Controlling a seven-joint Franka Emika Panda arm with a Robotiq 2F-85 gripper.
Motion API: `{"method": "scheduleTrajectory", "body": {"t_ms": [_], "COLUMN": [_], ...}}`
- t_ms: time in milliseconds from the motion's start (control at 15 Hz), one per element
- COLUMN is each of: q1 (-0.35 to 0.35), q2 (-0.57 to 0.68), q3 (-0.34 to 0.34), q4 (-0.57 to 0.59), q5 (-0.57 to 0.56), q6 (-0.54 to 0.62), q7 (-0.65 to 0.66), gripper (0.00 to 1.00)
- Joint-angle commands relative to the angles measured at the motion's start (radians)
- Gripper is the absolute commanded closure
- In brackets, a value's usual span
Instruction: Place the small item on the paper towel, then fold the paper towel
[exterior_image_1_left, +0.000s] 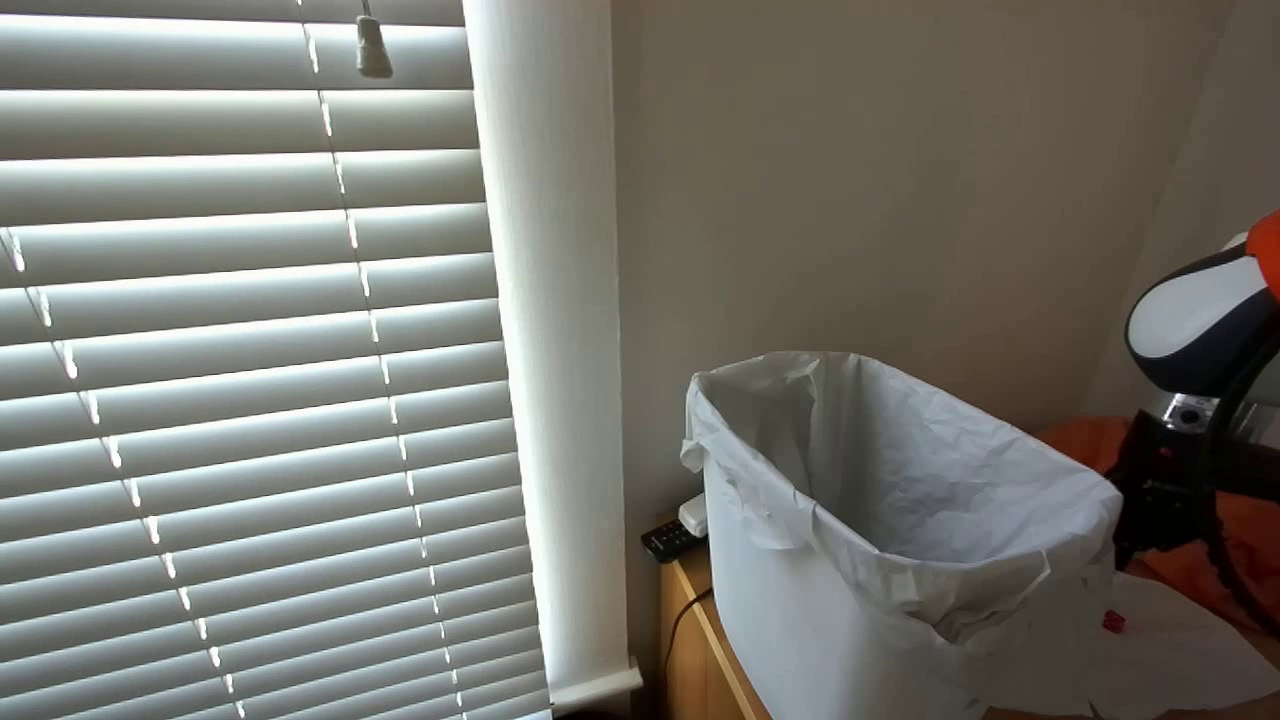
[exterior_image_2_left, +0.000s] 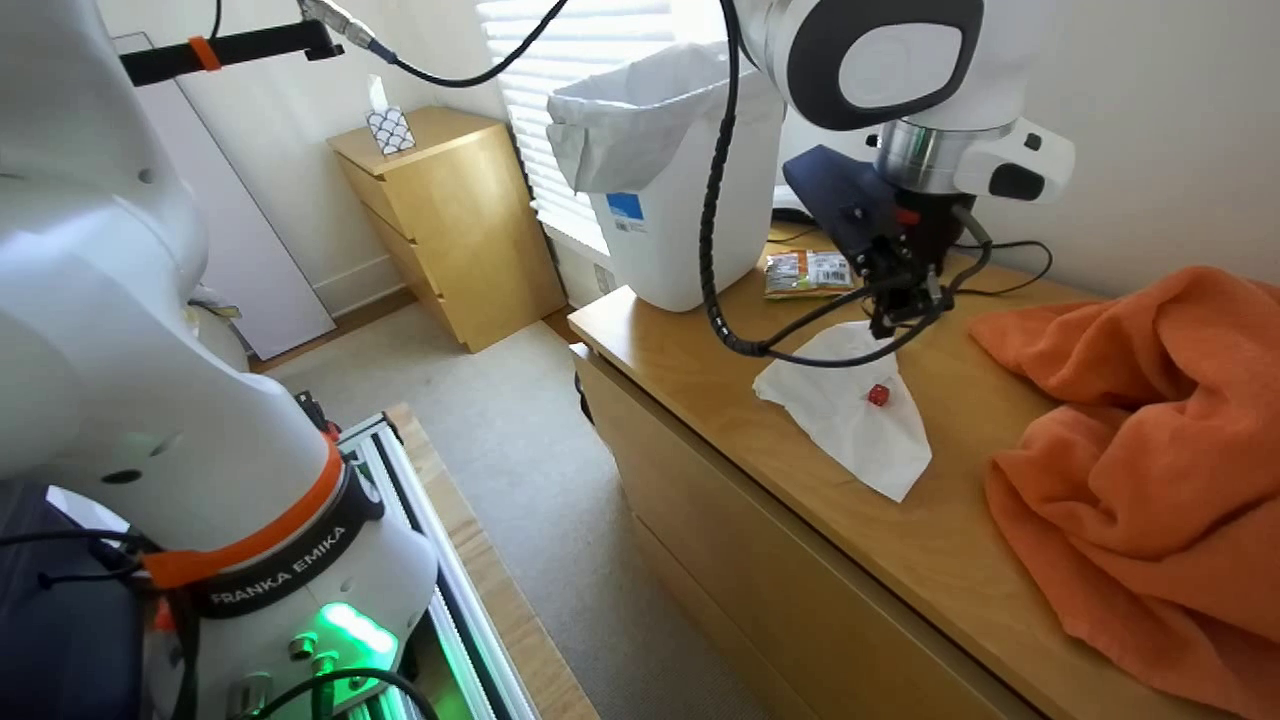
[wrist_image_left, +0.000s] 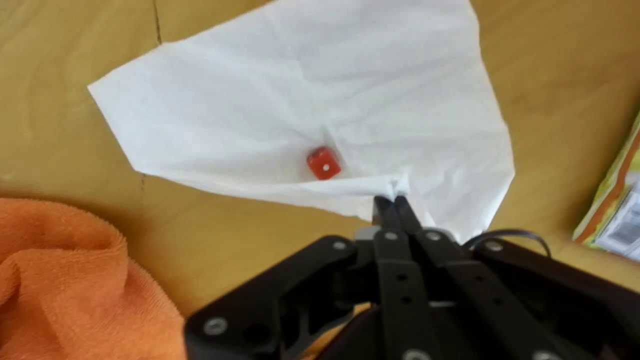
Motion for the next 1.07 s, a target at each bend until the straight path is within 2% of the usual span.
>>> {"method": "scheduleTrajectory", "body": {"t_ms": [0, 600, 1000], "q1": [-0.008, 0.014, 0.035], "q2": [-0.041, -0.038, -0.007], "q3": [0.015, 0.02, 0.008], "q4": [-0.049, -0.102, -0.118], "q5": [-0.011, -0.046, -0.084], "q6": [-0.091, -0.207, -0.17], "q7": [-0.126, -0.197, -0.144], "gripper": [1.0, 1.0, 1.0]}}
